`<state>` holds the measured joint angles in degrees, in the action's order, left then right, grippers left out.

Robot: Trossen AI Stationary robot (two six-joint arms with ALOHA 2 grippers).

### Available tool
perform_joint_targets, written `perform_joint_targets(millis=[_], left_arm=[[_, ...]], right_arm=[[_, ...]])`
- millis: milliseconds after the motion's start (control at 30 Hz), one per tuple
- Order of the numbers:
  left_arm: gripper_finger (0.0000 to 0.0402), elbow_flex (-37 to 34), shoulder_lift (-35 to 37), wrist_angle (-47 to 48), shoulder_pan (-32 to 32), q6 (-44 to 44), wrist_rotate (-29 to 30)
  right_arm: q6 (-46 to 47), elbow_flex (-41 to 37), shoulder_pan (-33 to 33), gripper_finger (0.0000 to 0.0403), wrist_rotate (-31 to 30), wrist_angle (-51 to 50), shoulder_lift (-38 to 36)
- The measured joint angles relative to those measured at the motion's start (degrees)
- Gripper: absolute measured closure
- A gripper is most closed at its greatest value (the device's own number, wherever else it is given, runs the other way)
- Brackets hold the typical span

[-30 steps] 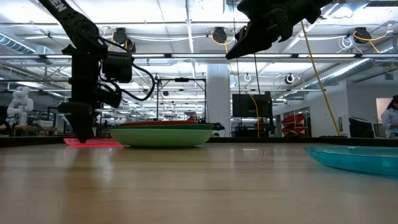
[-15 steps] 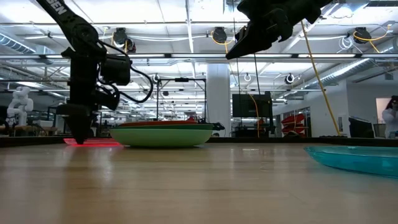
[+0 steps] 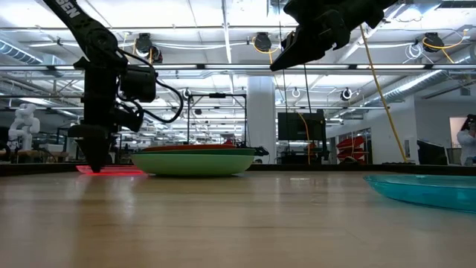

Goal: Stack plastic plates
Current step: Stack the pink plate on top of the light green plate

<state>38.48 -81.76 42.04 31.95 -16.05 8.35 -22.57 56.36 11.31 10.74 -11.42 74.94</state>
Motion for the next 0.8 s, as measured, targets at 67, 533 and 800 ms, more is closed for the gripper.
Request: perform_joint_targets(millis=[67, 533, 800], left_arm=[[0.0227, 0.0, 0.0, -0.06, -0.01, 0.03, 0.39], [0.0227, -0.42, 0.0, -0.57, 0.97, 0.02, 0.93], [0.0285, -0.42, 0.0, -0.57, 1.04, 0.02, 1.11]], right_arm=[[0.02, 0.0, 0.02, 0.0397, -0.07, -0.01, 0.0], [0.02, 0.0, 0.02, 0.0397, -0.2, -0.04, 0.0], [0.04, 0.0, 0.02, 0.0397, -0.22, -0.04, 0.0]])
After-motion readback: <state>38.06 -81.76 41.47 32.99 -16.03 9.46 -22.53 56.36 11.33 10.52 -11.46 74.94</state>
